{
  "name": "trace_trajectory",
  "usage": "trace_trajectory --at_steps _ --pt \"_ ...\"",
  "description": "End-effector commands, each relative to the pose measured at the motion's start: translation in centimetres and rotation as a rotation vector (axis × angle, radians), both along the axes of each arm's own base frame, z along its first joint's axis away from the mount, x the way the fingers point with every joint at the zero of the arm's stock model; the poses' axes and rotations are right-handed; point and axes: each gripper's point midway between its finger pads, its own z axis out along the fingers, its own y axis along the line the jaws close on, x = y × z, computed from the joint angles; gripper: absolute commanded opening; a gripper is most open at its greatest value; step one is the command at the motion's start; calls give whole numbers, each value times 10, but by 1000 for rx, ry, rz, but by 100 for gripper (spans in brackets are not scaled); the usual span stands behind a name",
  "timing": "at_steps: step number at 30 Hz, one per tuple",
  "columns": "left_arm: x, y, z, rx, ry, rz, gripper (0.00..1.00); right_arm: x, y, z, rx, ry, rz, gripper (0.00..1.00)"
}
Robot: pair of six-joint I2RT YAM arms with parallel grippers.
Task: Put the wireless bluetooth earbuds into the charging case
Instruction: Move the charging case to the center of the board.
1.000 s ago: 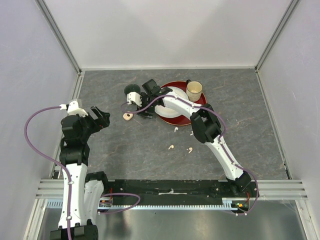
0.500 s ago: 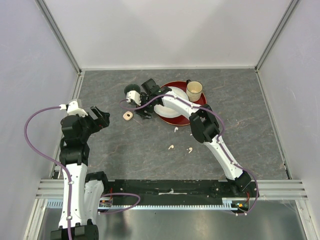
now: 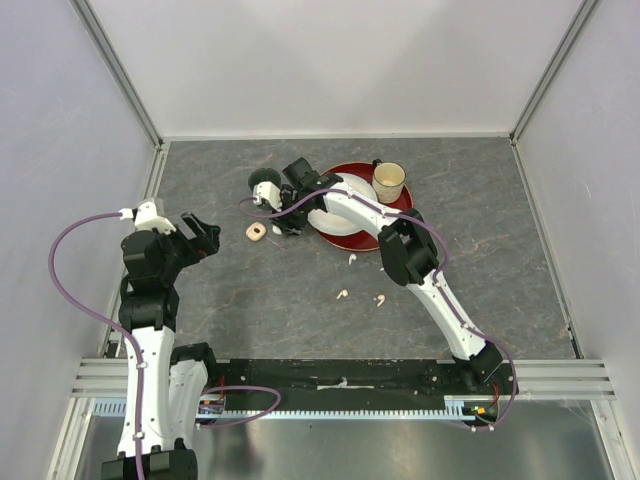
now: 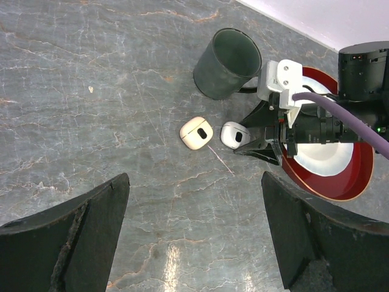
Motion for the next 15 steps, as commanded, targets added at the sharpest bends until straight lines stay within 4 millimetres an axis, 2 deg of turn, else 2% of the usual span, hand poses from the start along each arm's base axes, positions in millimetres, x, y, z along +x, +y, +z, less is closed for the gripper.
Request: trace_trajectory --at_steps 1,5,7,8,9,10,11,12,13,14,15 --pt "3 -1 10 -22 -43 0 95 -13 3 2 24 56 20 56" --pt "3 -1 11 -21 -45 2 95 -36 -5 -11 21 155 17 51" --pt "4 -2 10 -23 -43 -4 95 -43 -6 -2 41 186 0 49" --pt "4 -2 9 -24 -38 -4 95 -52 -11 -12 33 210 -11 49" --pt "4 -2 10 -22 -42 -4 95 -55 -11 1 50 199 -16 49" --pt "3 -1 11 -23 -44 -2 95 -60 -13 3 55 201 -21 48" --pt "4 -1 11 -23 -43 -2 95 -70 -19 -9 44 215 -23 48" --pt "3 -1 11 -18 -45 -1 95 -72 -20 7 63 189 -27 49" --pt "3 0 11 -20 -43 3 95 -78 -23 7 60 199 -48 49" --pt "3 0 10 -17 -39 2 95 -88 -31 -2 41 213 -59 49" --pt "3 1 9 -16 -36 8 95 -91 -34 11 52 196 -72 49"
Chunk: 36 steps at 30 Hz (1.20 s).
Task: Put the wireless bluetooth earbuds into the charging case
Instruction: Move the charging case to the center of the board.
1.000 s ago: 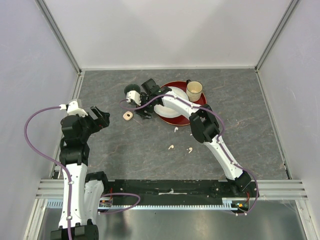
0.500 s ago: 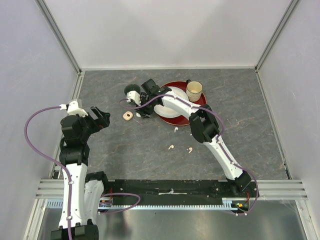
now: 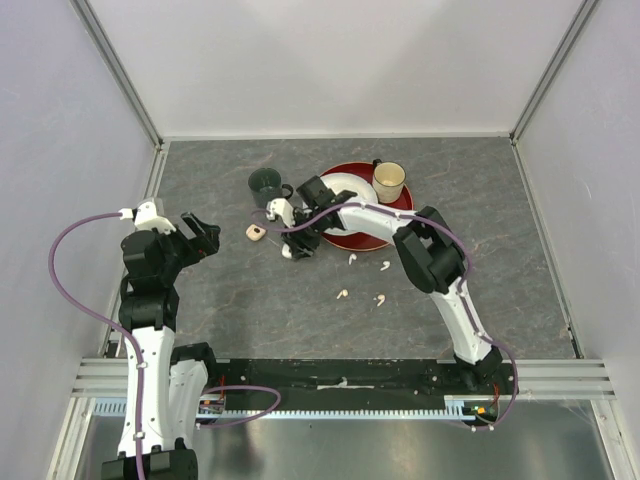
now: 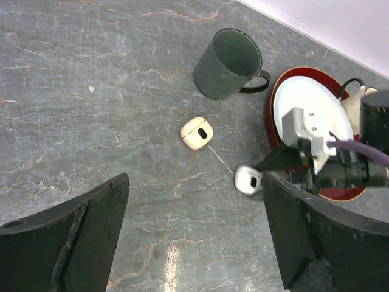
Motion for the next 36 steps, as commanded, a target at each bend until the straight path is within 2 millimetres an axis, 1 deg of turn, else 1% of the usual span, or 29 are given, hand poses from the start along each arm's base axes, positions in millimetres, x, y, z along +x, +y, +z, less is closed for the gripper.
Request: trace_trajectory --at_steps 1,2,3,4,5,6,7,8,9,10,11,12,13,14,19,21,22,23,25,26,27,28,29,30,32,33,34,35,36 --pt "3 0 9 -13 -34 5 95 -42 -21 -1 -39 65 -58 49" --pt "3 1 9 -15 -30 7 95 -45 -22 1 -30 55 -67 49" --pt "3 0 8 -16 -27 5 95 -50 -24 12 -12 38 -67 49" --pt "4 0 9 -16 -28 1 95 -65 -33 -1 -43 53 -64 49" --pt "4 -1 8 -18 -25 -5 95 -68 -35 0 -40 40 -72 50" --pt "4 -3 8 -23 -22 -11 95 -71 -37 7 -35 26 -79 49" --pt "5 -3 7 -24 -19 -14 95 -81 -47 -2 -68 34 -91 50" --pt "5 -3 7 -25 -16 -16 95 -82 -50 0 -64 33 -113 50" --pt "5 -3 7 -25 -15 -18 95 -84 -50 9 -45 21 -126 52" --pt "5 -3 6 -26 -12 -16 95 -92 -54 4 -42 25 -124 54" --pt "5 -3 7 -26 -15 -17 95 -94 -54 15 -12 12 -129 56" --pt "5 -4 6 -26 -11 -19 95 -104 -59 7 -21 22 -123 56" --pt "5 -3 6 -26 -9 -18 95 -104 -55 12 10 -1 -116 57" --pt "5 -3 6 -22 -9 -17 95 -103 -56 16 16 -18 -129 60" --pt "4 -2 4 -19 -2 -12 95 -104 -54 17 29 -38 -162 75" --pt "4 -2 4 -18 0 -14 95 -107 -51 24 68 -46 -155 85" --pt "4 -2 5 -16 -3 -15 95 -107 -51 24 77 -56 -151 85" --pt "4 -2 5 -17 0 -15 95 -106 -50 32 92 -74 -153 85" --pt "4 -3 4 -16 -1 -18 95 -103 -50 40 127 -113 -155 96" --pt "4 -3 4 -18 1 -21 95 -101 -49 52 158 -143 -164 98" --pt "4 -4 4 -19 -1 -27 95 -100 -54 51 163 -157 -187 98" --pt "4 -5 4 -20 2 -30 95 -92 -52 61 193 -199 -217 98" --pt "4 -5 5 -19 -3 -31 95 -89 -53 75 228 -224 -240 98" --pt "4 -5 5 -19 -2 -33 95 -86 -55 81 246 -236 -278 98" --pt "4 -5 4 -21 0 -33 95 -73 -57 105 292 -240 -401 98" --pt "4 -6 5 -21 -2 -36 95 -64 -53 126 325 -245 -454 98" --pt "4 -6 5 -21 0 -36 95 -65 -57 128 290 -214 -488 98" --pt "4 -6 6 -22 -3 -39 95 -63 -57 142 308 -184 -546 98" --pt "4 -7 6 -22 -3 -40 95 -58 -52 169 359 -171 -580 98"
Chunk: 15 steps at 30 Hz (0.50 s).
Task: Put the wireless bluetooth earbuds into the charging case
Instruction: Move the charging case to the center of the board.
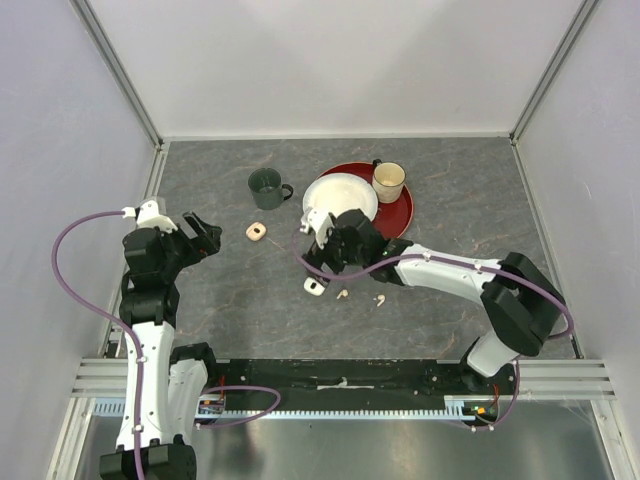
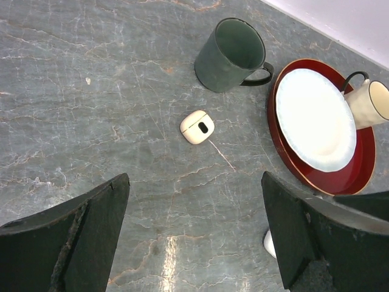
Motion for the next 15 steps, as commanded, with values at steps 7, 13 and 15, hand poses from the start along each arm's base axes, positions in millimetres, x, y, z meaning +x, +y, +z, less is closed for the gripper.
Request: trace_trajectory --at_steps 7,13,15 --pt "1 -5 15 -11 -39 -28 95 -4 13 132 391 38 -145 98" --pt "1 -5 16 -11 -42 -31 95 -2 -3 41 121 53 -193 98" --pt "0 -5 15 -11 -42 -31 95 -4 -6 25 100 54 -203 93"
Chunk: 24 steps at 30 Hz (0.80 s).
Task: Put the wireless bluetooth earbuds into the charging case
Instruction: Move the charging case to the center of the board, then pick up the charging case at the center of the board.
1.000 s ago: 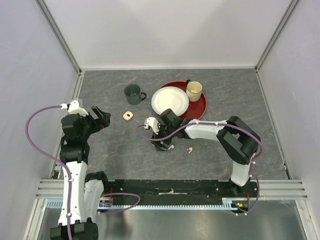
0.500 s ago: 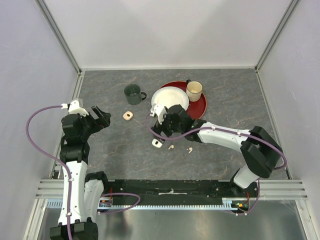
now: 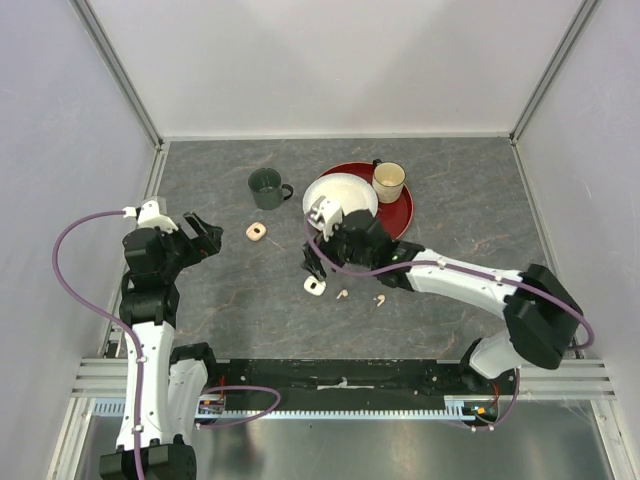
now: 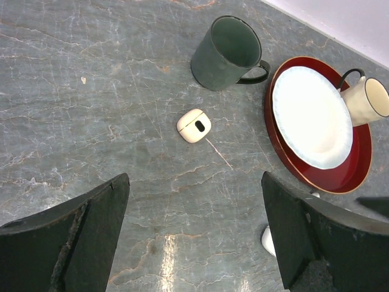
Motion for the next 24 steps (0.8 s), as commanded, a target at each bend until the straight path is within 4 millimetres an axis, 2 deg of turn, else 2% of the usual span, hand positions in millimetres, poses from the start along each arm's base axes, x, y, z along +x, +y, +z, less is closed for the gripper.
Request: trace_trajectory --at_steps 1,8,10,17,24 --pt "0 -3 15 -6 -41 -16 95 -8 -17 -68 -162 50 -21 91" --pt "1 -2 15 -5 -41 -13 95 -15 -10 -101 -237 58 52 80" --pt "1 -2 15 -5 -40 -14 95 -17 -9 -112 -269 68 65 79" --pt "1 -2 14 -4 -41 -12 95 -17 -6 -125 -319 59 58 79" --pt "1 -2 14 -6 -39 -11 95 -16 -5 -128 -328 59 64 80"
